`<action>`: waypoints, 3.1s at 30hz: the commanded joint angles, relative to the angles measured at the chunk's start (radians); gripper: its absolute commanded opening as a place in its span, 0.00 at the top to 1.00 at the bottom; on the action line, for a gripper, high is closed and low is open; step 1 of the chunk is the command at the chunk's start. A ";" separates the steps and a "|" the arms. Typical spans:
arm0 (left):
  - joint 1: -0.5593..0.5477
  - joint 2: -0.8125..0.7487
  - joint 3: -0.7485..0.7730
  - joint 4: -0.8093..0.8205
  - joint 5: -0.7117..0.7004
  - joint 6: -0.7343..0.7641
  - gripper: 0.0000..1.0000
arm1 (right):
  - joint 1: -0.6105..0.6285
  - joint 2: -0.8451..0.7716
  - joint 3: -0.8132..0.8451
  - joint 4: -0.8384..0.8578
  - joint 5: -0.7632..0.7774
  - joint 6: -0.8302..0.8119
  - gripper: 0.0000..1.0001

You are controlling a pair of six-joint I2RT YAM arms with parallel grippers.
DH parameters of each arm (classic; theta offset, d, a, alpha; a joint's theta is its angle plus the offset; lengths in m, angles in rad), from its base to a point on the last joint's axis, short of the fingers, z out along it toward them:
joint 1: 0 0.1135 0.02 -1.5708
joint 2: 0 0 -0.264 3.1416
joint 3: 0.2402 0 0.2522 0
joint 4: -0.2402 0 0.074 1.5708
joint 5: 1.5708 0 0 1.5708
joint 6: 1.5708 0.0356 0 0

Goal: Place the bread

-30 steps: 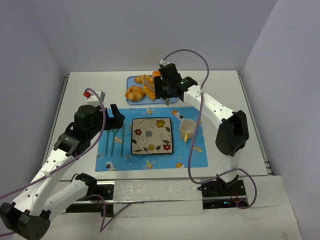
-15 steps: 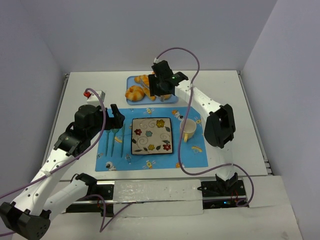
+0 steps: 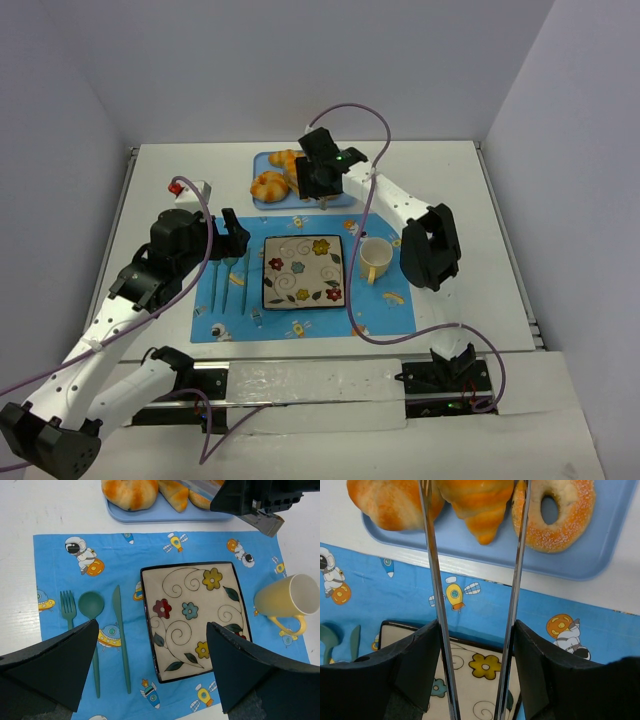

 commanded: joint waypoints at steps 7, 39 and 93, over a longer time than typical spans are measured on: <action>0.006 0.004 -0.001 0.023 0.002 0.003 0.01 | 0.005 0.011 0.050 0.016 0.003 -0.004 0.44; 0.006 0.005 -0.001 0.023 0.004 0.003 0.01 | 0.005 -0.259 -0.145 0.094 0.041 0.008 0.92; 0.006 -0.013 0.001 0.018 -0.002 0.006 0.01 | 0.503 -0.866 -0.958 0.077 0.168 0.185 0.53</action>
